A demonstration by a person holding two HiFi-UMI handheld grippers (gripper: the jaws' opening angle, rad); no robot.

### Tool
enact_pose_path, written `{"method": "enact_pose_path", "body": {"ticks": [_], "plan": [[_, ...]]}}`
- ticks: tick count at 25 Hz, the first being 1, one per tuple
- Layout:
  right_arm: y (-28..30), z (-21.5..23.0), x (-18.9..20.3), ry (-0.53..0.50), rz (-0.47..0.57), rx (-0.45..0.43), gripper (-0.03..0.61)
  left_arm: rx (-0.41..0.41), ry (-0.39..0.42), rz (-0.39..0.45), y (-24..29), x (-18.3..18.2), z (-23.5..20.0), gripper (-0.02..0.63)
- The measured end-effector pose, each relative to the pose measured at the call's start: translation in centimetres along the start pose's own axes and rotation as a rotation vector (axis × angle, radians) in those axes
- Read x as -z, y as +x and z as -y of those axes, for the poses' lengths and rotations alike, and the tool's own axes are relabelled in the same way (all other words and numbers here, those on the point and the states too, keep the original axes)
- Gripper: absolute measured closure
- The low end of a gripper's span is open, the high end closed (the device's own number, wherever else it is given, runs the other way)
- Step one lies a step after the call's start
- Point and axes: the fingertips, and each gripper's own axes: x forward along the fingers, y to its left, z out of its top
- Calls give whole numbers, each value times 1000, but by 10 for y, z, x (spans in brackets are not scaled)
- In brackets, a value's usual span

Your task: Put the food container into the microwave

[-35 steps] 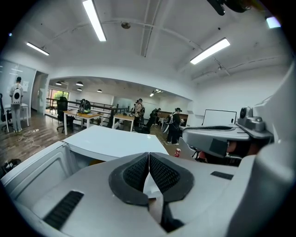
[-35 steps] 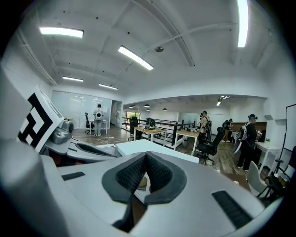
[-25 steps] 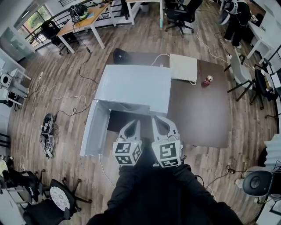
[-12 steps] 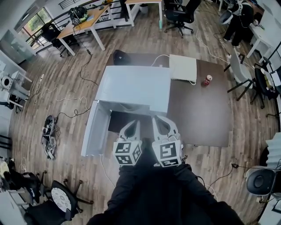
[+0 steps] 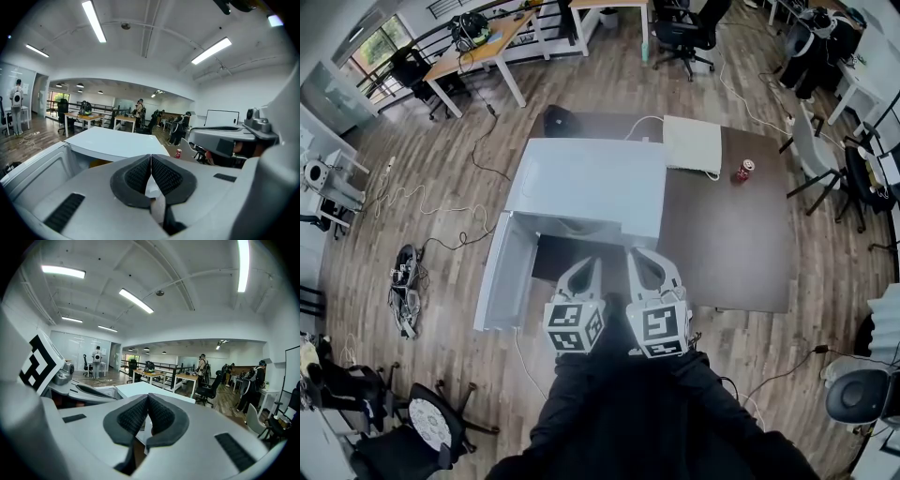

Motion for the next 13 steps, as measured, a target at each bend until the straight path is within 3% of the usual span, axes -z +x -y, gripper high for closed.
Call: {"method": "enact_pose_path", "body": {"ticks": [13], "plan": [[5, 1, 1, 0, -2, 6, 554, -5, 5, -8, 4, 2, -5, 580]]}}
